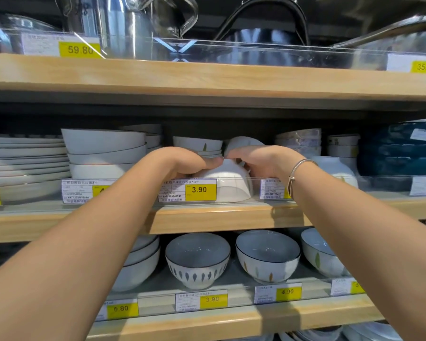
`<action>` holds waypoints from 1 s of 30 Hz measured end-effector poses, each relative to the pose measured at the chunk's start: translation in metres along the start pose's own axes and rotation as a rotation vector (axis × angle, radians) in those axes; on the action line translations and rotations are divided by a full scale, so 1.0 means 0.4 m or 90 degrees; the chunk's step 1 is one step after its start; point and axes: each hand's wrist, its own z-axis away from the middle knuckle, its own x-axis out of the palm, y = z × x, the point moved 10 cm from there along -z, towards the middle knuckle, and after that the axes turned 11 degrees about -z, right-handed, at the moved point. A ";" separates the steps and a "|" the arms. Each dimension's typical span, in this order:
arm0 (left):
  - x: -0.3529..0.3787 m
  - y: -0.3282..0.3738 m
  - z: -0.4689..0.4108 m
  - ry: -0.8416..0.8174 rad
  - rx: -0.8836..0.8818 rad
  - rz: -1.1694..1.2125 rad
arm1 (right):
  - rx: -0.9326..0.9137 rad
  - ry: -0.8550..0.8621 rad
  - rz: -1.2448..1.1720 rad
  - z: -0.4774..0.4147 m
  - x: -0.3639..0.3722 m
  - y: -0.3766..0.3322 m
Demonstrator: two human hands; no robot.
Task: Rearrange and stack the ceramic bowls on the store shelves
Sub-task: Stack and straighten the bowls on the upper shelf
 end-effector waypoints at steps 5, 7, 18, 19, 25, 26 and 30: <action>0.004 -0.016 -0.012 0.012 -0.014 0.037 | 0.006 0.015 0.044 -0.009 0.009 0.010; 0.006 -0.018 -0.010 -0.001 -0.010 0.070 | 0.004 0.001 0.034 -0.011 0.015 0.011; -0.015 -0.032 -0.022 0.039 -0.013 0.372 | -0.053 0.010 -0.158 -0.023 -0.011 -0.013; -0.018 -0.029 -0.018 0.046 -0.005 0.389 | -0.073 0.027 -0.169 -0.026 -0.018 -0.020; -0.052 -0.022 -0.017 0.074 0.087 0.470 | -0.167 0.020 -0.212 -0.009 -0.025 -0.050; -0.060 -0.016 -0.017 0.078 0.112 0.468 | -0.188 0.016 -0.210 -0.004 -0.023 -0.058; -0.062 -0.013 -0.006 0.030 0.128 0.542 | -0.270 0.022 -0.183 -0.005 -0.020 -0.082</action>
